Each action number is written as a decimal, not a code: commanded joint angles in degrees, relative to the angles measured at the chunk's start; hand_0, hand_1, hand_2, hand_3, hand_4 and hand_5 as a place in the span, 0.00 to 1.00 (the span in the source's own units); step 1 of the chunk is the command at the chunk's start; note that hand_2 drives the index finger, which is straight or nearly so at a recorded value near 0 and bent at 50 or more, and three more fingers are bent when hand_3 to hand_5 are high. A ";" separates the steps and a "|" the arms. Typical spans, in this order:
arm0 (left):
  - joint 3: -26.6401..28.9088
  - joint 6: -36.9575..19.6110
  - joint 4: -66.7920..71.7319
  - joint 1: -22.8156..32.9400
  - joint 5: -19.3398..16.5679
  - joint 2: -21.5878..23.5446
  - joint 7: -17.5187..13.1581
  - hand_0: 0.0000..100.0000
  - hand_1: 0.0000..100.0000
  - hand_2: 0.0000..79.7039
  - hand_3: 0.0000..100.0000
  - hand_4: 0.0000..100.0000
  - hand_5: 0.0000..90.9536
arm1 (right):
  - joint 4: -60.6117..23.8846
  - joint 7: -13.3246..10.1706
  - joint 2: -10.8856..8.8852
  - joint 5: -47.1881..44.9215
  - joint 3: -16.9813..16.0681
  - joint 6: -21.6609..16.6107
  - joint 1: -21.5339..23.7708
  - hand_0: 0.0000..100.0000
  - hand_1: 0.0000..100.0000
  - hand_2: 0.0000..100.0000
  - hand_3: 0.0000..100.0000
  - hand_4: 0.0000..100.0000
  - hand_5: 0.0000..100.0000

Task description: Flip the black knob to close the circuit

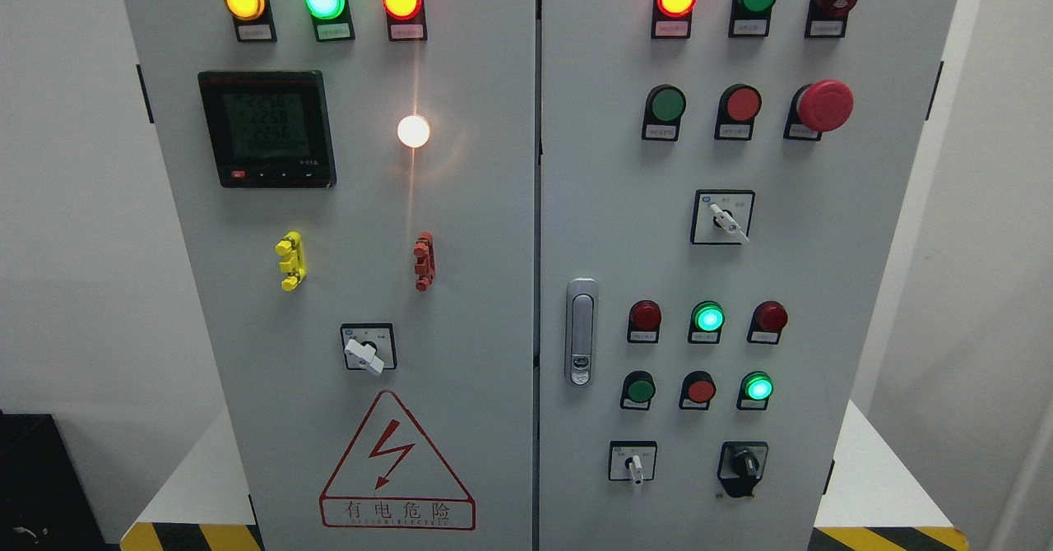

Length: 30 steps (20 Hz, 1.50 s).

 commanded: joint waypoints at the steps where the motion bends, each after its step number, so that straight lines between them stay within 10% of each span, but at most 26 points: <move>1: 0.00 0.00 0.00 0.00 0.00 0.00 0.04 0.12 0.56 0.00 0.00 0.00 0.00 | 0.78 0.03 0.06 0.10 1.76 0.00 0.00 0.00 0.08 0.00 0.00 0.00 0.00; 9: 0.00 0.00 0.00 0.00 0.00 0.00 0.04 0.12 0.56 0.00 0.00 0.00 0.00 | -2.90 -0.05 0.06 3.26 1.94 1.40 0.44 0.00 0.08 0.00 0.00 0.00 0.00; 23: 0.00 0.00 0.00 0.00 0.00 0.00 0.04 0.12 0.56 0.00 0.00 0.00 0.00 | -41.56 -0.85 -2.04 26.35 1.06 13.62 3.77 0.00 0.08 0.00 0.00 0.00 0.00; 30: 0.00 0.00 0.00 0.00 0.00 0.00 0.04 0.12 0.56 0.00 0.00 0.00 0.00 | -60.46 0.03 -2.49 40.26 -2.19 14.06 3.86 0.00 0.08 0.19 0.38 0.31 0.00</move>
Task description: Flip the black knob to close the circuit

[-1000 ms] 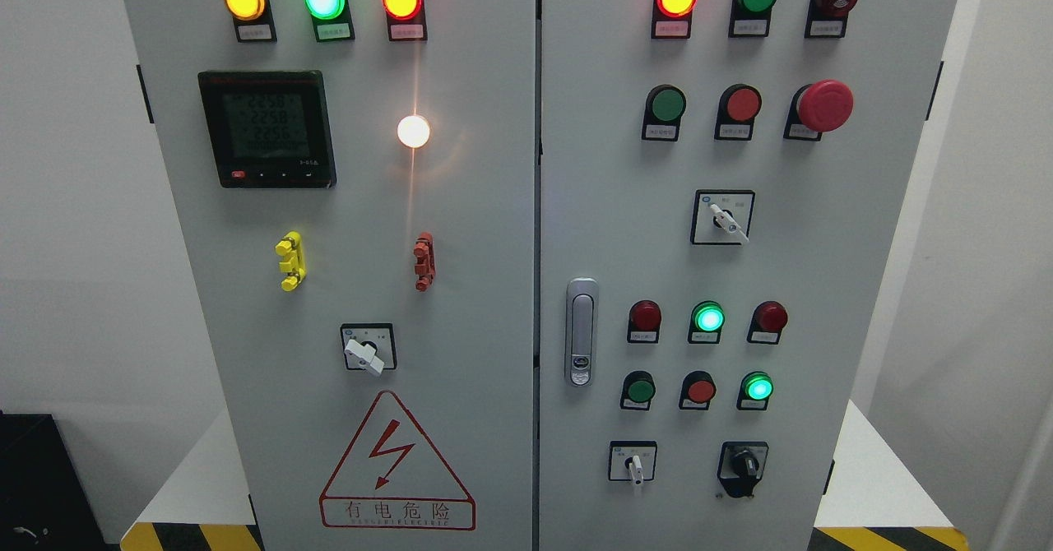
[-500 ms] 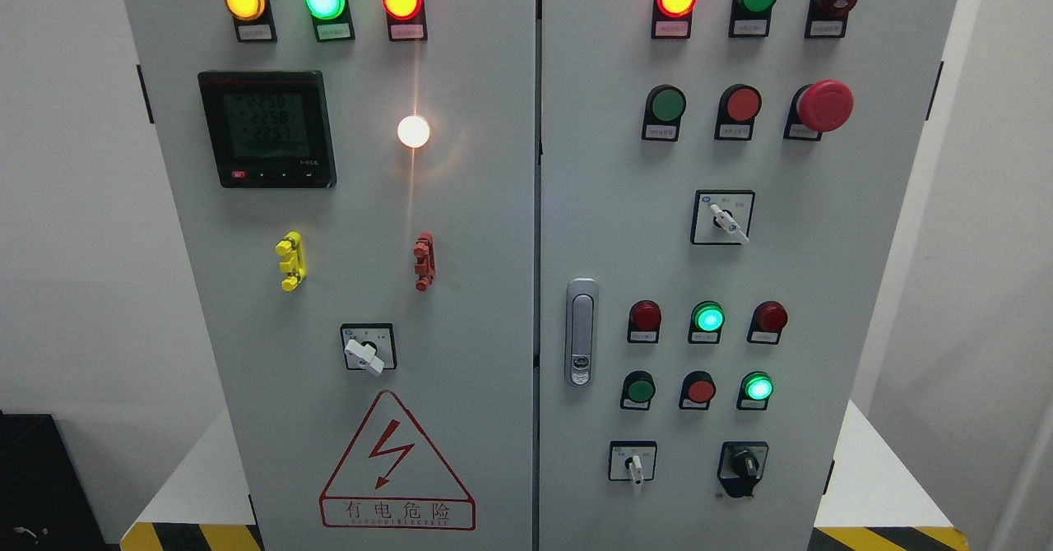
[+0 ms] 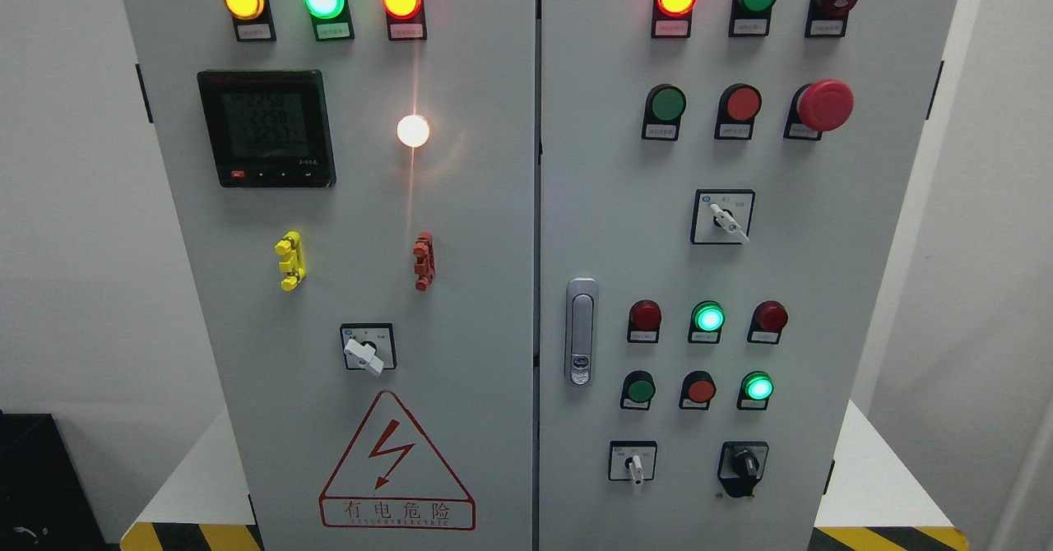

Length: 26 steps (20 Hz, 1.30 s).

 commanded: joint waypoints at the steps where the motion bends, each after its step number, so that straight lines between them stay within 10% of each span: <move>1: 0.00 0.00 0.00 0.00 0.00 0.00 0.04 0.12 0.56 0.00 0.00 0.00 0.00 | -29.41 1.02 -1.16 11.14 -2.97 0.13 0.08 0.00 0.08 0.25 0.45 0.37 0.06; 16: 0.00 0.00 0.00 0.00 0.00 0.00 0.04 0.12 0.56 0.00 0.00 0.00 0.00 | -57.29 4.36 -0.90 30.30 -6.05 2.24 -2.37 0.00 0.03 0.81 0.98 0.83 0.81; 26: 0.00 0.00 0.00 0.00 0.00 0.00 0.04 0.12 0.56 0.00 0.00 0.00 0.00 | -60.63 9.28 -0.46 36.73 -6.32 9.88 -11.95 0.00 0.00 0.86 1.00 0.89 0.87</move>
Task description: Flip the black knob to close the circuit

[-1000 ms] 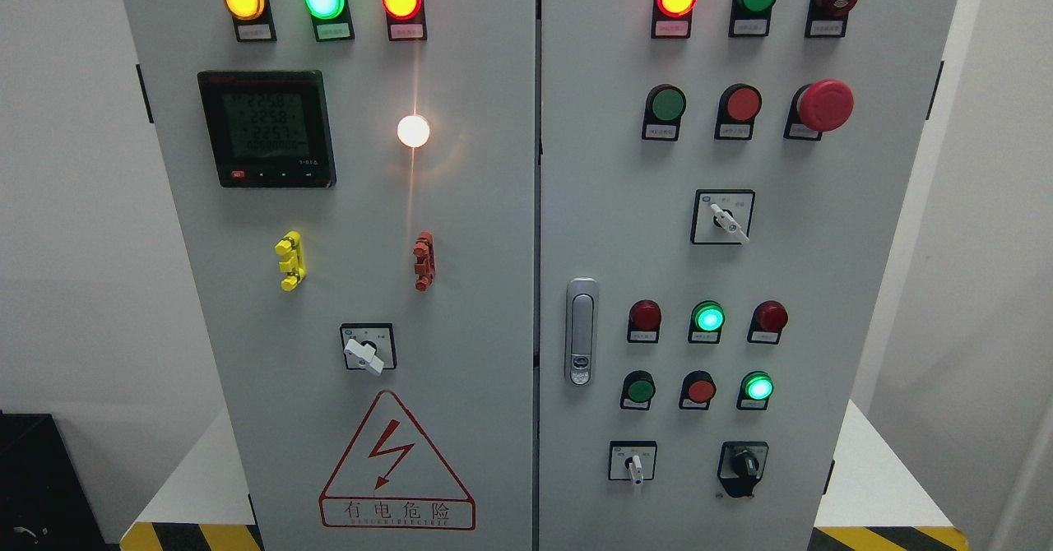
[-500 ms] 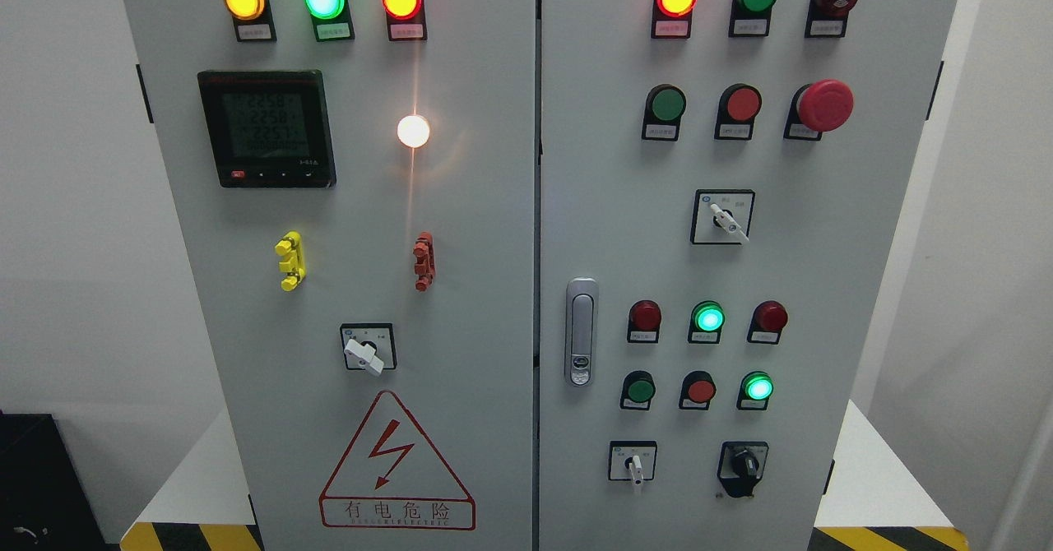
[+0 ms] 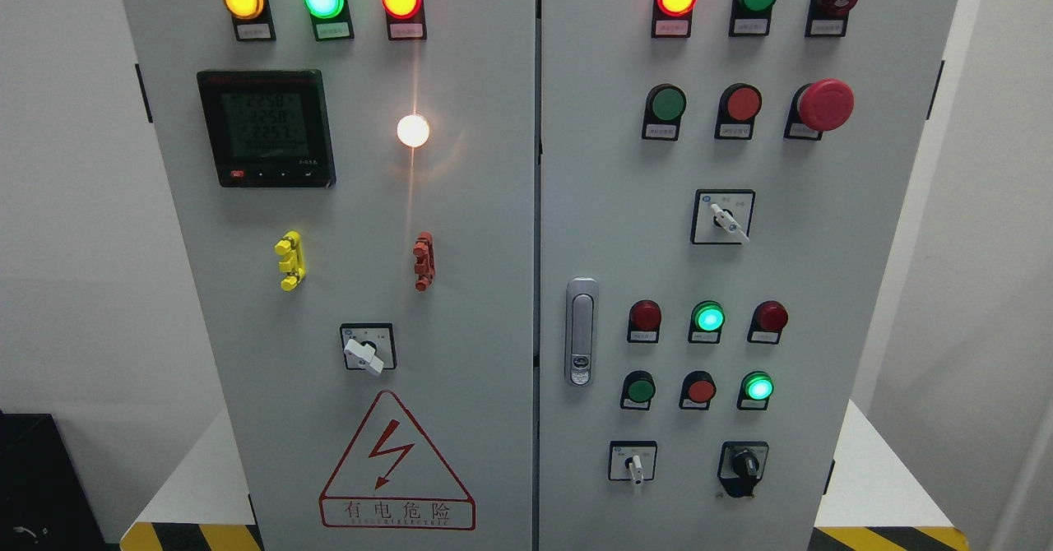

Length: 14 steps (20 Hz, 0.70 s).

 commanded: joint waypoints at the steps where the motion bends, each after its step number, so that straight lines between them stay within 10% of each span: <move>1: 0.00 0.00 0.00 0.00 0.00 0.00 0.04 0.12 0.56 0.00 0.00 0.00 0.00 | -10.09 2.31 0.29 4.20 -2.27 1.43 -5.95 0.00 0.00 0.86 1.00 0.89 0.87; 14: 0.00 0.00 0.00 0.00 0.00 0.00 0.04 0.12 0.56 0.00 0.00 0.00 0.00 | -9.04 6.72 0.64 10.79 0.01 2.58 -13.70 0.00 0.00 0.87 1.00 0.90 0.88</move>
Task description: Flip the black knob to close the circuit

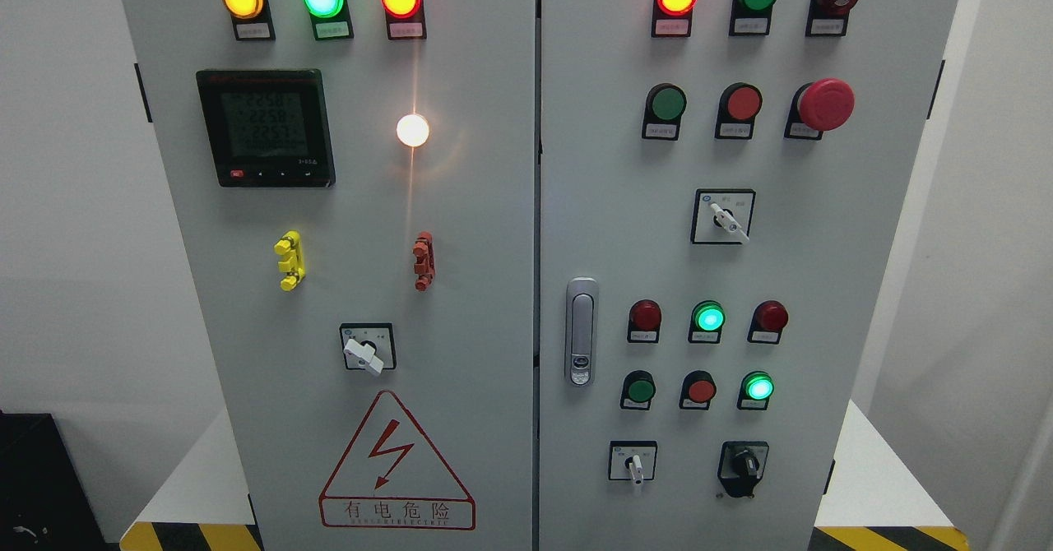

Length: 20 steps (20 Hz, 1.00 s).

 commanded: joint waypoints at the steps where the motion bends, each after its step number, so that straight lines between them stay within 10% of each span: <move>1: 0.00 0.00 0.00 0.00 0.00 0.00 0.04 0.12 0.56 0.00 0.00 0.00 0.00 | -2.09 0.46 0.52 3.41 1.27 0.02 -3.10 0.00 0.00 0.87 1.00 0.90 0.88; 20: 0.00 0.00 0.00 0.00 0.00 0.00 0.04 0.12 0.56 0.00 0.00 0.00 0.00 | 1.16 2.92 0.97 8.87 0.57 -0.51 -10.39 0.00 0.00 0.87 1.00 0.91 0.89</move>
